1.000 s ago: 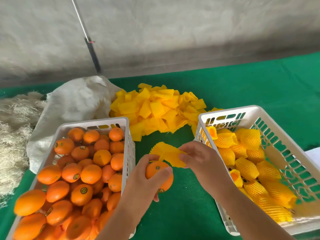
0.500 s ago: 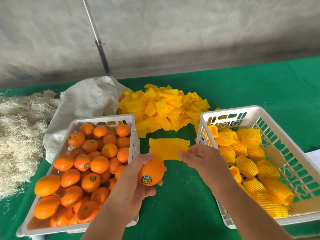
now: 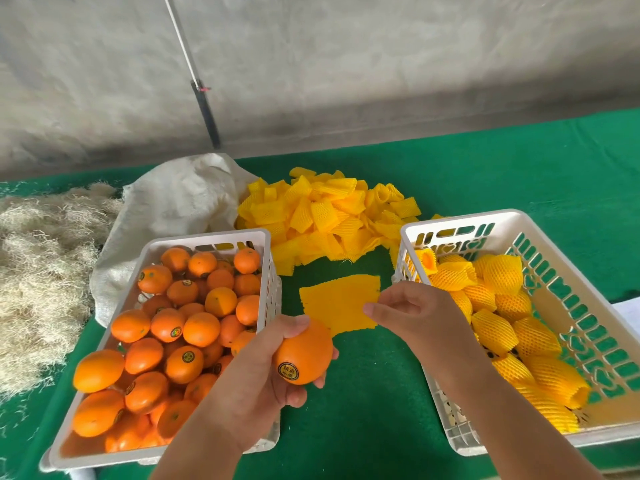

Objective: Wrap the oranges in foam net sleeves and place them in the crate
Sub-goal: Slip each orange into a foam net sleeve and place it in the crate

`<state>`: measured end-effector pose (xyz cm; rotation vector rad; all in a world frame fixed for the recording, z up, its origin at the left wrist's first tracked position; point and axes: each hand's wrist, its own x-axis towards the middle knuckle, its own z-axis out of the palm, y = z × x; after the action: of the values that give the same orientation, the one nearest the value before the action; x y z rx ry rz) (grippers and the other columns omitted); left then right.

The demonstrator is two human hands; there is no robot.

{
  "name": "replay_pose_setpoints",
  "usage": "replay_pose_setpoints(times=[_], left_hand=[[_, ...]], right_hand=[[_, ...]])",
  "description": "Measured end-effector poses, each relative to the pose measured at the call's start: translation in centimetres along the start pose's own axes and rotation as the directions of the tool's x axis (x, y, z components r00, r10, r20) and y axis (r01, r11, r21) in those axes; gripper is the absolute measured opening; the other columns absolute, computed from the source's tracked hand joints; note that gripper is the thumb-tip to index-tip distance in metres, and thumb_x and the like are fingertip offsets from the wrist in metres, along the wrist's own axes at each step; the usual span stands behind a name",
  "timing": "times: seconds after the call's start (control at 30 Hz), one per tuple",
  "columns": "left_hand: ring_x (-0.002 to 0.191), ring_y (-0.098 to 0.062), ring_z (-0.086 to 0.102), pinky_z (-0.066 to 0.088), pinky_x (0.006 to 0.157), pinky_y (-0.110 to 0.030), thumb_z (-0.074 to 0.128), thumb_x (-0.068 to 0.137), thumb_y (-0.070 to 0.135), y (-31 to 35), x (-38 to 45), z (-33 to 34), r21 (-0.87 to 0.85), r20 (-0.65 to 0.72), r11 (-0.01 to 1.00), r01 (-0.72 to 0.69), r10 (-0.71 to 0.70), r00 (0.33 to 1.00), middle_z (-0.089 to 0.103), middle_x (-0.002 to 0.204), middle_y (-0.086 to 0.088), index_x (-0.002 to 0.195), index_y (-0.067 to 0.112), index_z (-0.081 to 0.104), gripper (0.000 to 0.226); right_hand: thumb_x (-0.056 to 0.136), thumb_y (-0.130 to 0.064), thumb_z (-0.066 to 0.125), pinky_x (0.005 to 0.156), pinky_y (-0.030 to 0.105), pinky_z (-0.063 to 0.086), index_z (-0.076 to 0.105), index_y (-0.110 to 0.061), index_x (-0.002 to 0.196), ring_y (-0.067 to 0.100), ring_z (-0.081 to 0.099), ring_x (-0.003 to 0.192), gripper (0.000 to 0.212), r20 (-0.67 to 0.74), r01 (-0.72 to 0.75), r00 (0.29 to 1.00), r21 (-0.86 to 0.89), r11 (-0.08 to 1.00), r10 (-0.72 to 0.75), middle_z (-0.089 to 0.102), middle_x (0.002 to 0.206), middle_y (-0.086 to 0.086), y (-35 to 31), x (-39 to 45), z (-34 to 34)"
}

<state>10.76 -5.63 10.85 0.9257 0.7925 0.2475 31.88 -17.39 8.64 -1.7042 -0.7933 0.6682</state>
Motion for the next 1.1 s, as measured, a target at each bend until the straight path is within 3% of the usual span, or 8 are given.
replay_pose_setpoints(times=[0.1,0.23,0.53,0.63,0.73,0.83,1.0,1.1], left_hand=[[0.071,-0.03,0.062,0.041,0.044,-0.027,0.092,0.065,0.053,0.1,0.0,-0.1,0.018,0.034,1.0,0.007,-0.007,0.999,0.071,0.112,-0.029,0.14,0.017,0.053,0.091],[0.071,-0.029,0.063,0.041,0.045,-0.026,0.093,0.065,0.054,0.1,0.0,-0.4,0.028,0.058,0.999,0.016,-0.018,0.998,0.071,0.112,-0.029,0.138,0.017,0.053,0.091],[0.072,-0.029,0.063,0.041,0.045,-0.026,0.089,0.069,0.055,0.9,-0.1,-1.6,0.055,0.082,0.998,0.008,-0.013,0.997,0.071,0.112,-0.028,0.139,0.013,0.056,0.088],[0.072,-0.03,0.062,0.041,0.044,-0.026,0.09,0.069,0.055,1.0,-0.3,-2.0,0.019,0.115,1.0,0.025,-0.027,0.993,0.069,0.112,-0.029,0.137,0.011,0.057,0.088],[0.071,-0.03,0.061,0.041,0.044,-0.025,0.087,0.073,0.054,1.1,-0.6,-2.2,-0.005,0.191,0.999,0.05,-0.048,0.98,0.068,0.111,-0.03,0.127,0.011,0.065,0.073],[0.072,-0.029,0.062,0.04,0.044,-0.024,0.083,0.077,0.055,1.3,-0.9,-2.1,0.042,0.247,0.998,0.05,-0.059,0.967,0.068,0.11,-0.029,0.117,0.017,0.074,0.056],[0.072,-0.029,0.063,0.04,0.045,-0.024,0.076,0.081,0.053,1.4,-1.3,-2.0,0.073,0.287,0.996,0.058,-0.077,0.955,0.07,0.109,-0.025,0.114,0.022,0.076,0.045],[0.072,-0.029,0.063,0.041,0.044,-0.024,0.077,0.079,0.051,1.3,-1.5,-2.2,0.041,0.281,0.997,0.064,-0.073,0.957,0.069,0.108,-0.026,0.115,0.021,0.077,0.047]], right_hand=[[0.085,-0.039,0.086,0.08,0.013,0.054,0.075,-0.03,0.077,0.006,0.076,0.085,0.016,0.096,-0.021,0.995,0.031,0.999,0.018,0.079,0.083,-0.008,0.0,0.3,-0.2],[0.084,-0.034,0.078,0.111,0.061,0.048,0.076,-0.008,0.096,0.044,0.07,0.108,0.029,0.225,-0.05,0.974,0.252,0.966,-0.008,0.075,0.105,0.022,0.5,0.7,-0.4],[0.092,-0.046,0.074,0.102,0.044,0.059,0.07,-0.016,0.126,0.028,0.072,0.114,0.046,0.436,-0.103,0.9,0.214,0.971,-0.001,0.076,0.123,0.006,-0.8,0.7,-1.1],[0.084,-0.073,0.069,0.089,0.03,0.058,0.078,-0.029,0.108,0.013,0.073,0.092,0.051,0.471,-0.005,0.882,0.008,1.0,0.001,0.078,0.1,-0.006,-1.5,0.2,-1.1],[0.085,-0.065,0.07,0.066,0.011,0.048,0.073,-0.041,0.071,0.004,0.061,0.06,0.028,0.486,0.067,0.874,-0.067,0.995,-0.025,0.065,0.064,-0.01,-1.9,-0.2,-0.9],[0.085,-0.063,0.072,0.052,0.018,0.038,0.059,-0.03,0.06,0.01,0.04,0.044,0.043,0.477,0.057,0.878,-0.019,0.998,-0.042,0.045,0.05,-0.004,-2.0,-0.4,-0.9],[0.09,-0.061,0.072,0.048,0.02,0.032,0.071,-0.014,0.087,0.013,0.032,0.041,0.047,0.561,0.019,0.827,0.037,0.999,-0.036,0.038,0.051,-0.004,-2.1,-0.7,-0.9],[0.095,-0.052,0.072,0.048,0.025,0.026,0.069,-0.04,0.075,0.014,0.027,0.044,0.024,0.628,-0.006,0.777,0.078,0.997,-0.044,0.036,0.053,-0.011,-2.3,-1.0,-0.9]])
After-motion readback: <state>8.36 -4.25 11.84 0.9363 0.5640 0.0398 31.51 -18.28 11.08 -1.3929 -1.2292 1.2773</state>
